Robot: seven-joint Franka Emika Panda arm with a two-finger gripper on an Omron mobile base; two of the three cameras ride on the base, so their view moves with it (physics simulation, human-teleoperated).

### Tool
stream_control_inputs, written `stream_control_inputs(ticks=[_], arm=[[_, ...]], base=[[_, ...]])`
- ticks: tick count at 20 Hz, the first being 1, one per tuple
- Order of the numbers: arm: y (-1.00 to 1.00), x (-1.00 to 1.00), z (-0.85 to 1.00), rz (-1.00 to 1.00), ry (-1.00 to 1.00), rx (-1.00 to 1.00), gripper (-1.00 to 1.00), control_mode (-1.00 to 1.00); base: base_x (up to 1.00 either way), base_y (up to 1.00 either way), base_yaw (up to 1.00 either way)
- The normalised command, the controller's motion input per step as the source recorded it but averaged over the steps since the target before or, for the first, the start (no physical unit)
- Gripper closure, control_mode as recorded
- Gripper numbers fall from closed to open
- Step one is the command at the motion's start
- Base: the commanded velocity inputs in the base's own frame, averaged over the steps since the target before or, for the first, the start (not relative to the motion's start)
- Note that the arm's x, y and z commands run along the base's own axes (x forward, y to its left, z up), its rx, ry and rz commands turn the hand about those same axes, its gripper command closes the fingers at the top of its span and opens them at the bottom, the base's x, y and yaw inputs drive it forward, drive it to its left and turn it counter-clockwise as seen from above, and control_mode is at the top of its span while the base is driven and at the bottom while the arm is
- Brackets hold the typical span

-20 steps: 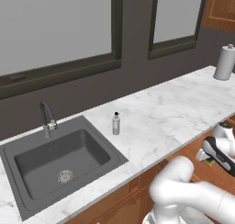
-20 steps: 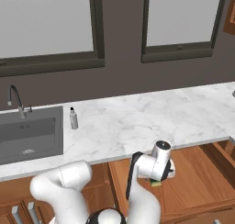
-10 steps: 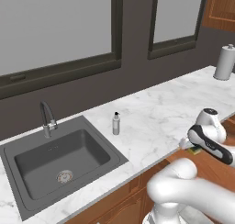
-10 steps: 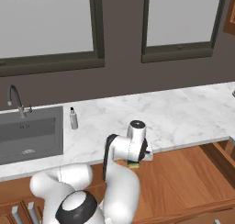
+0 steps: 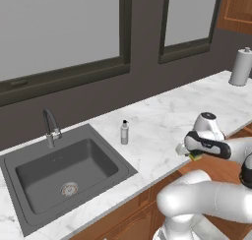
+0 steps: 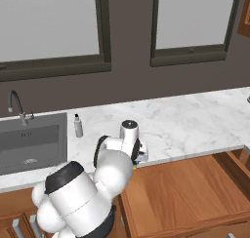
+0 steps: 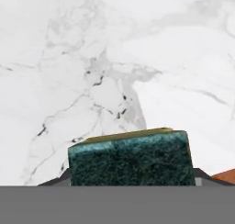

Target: Restock the sink supplies by placing the sponge and soap dispenser on the counter and next to the sink. Make sure the soap dispenser is upright.

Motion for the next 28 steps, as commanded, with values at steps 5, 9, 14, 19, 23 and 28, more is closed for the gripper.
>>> stream_control_inputs(ticks=[5, 9, 14, 19, 23, 28], arm=[[0.82, 0.00, 0.30, 0.00, -0.01, 0.00, 1.00, -1.00], [1.00, 0.17, 0.05, 0.00, 0.00, 0.00, 1.00, -1.00], [0.89, 0.06, -0.01, 0.00, -0.01, 0.00, 1.00, -1.00], [0.69, 0.09, 0.00, 0.00, -0.02, 0.00, 1.00, -1.00], [0.54, 0.00, 0.00, 0.00, 0.00, 0.00, 1.00, -1.00], [0.46, 0.00, 0.00, 0.00, 0.00, 0.00, 1.00, -1.00]], base=[[0.00, 0.00, 0.00], [0.00, 0.00, 0.00], [0.00, 0.00, 0.00], [0.00, 0.00, 0.00], [0.00, 0.00, 0.00], [0.00, 0.00, 0.00]])
